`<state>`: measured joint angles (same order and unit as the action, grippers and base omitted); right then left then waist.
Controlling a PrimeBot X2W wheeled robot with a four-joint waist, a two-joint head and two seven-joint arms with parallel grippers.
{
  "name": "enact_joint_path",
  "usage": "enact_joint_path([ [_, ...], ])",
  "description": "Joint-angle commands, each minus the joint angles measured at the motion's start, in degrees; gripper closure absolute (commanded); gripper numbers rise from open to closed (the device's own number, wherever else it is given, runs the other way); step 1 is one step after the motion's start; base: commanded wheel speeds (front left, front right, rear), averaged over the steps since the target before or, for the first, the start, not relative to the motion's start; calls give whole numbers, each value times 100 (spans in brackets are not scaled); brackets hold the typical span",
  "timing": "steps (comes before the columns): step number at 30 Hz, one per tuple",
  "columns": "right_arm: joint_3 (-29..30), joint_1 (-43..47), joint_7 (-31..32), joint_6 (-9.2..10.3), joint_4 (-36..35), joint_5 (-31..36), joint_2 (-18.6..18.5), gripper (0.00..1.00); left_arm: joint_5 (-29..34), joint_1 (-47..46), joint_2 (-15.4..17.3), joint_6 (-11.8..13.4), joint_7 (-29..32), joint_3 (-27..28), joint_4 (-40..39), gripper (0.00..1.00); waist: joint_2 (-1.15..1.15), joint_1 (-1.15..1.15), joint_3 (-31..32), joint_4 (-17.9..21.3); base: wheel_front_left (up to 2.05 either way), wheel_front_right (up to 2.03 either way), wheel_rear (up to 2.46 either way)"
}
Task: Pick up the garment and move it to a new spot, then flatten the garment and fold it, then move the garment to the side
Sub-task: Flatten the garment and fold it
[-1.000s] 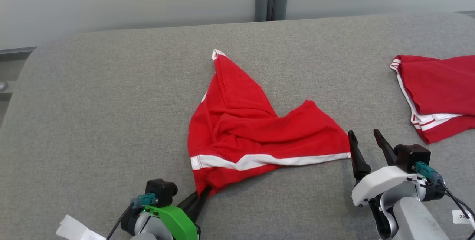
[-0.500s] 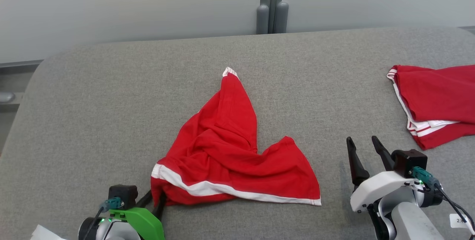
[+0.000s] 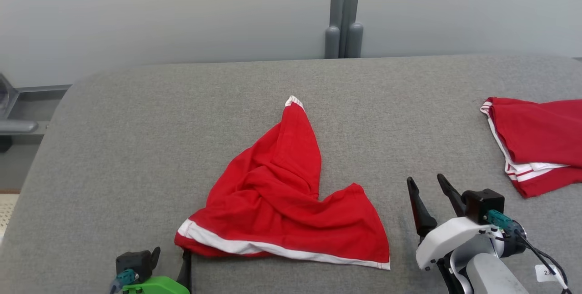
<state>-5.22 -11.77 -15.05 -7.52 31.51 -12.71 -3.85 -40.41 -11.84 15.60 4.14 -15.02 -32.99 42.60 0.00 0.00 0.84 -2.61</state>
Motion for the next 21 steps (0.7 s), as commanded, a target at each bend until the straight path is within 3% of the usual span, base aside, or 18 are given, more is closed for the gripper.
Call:
enact_joint_path([
  [1, -67, -63, -14, 7, -1, 17, -8, 0, 107, 138, -35, 42, -13, 78, -72, 0, 0, 0, 9, -174, 0, 0, 0],
  [13, -948, -737, -15, 7, 217, -144, -8, 0, 909, 205, -359, -111, -14, 661, -431, 0, 0, 0, -303, -912, 0, 0, 0],
  [21, -2294, -1366, 210, 8, 718, -621, -359, 0, 1700, 345, -705, -287, -14, 1182, -1183, 0, 0, 0, -530, -1639, 0, 0, 0],
])
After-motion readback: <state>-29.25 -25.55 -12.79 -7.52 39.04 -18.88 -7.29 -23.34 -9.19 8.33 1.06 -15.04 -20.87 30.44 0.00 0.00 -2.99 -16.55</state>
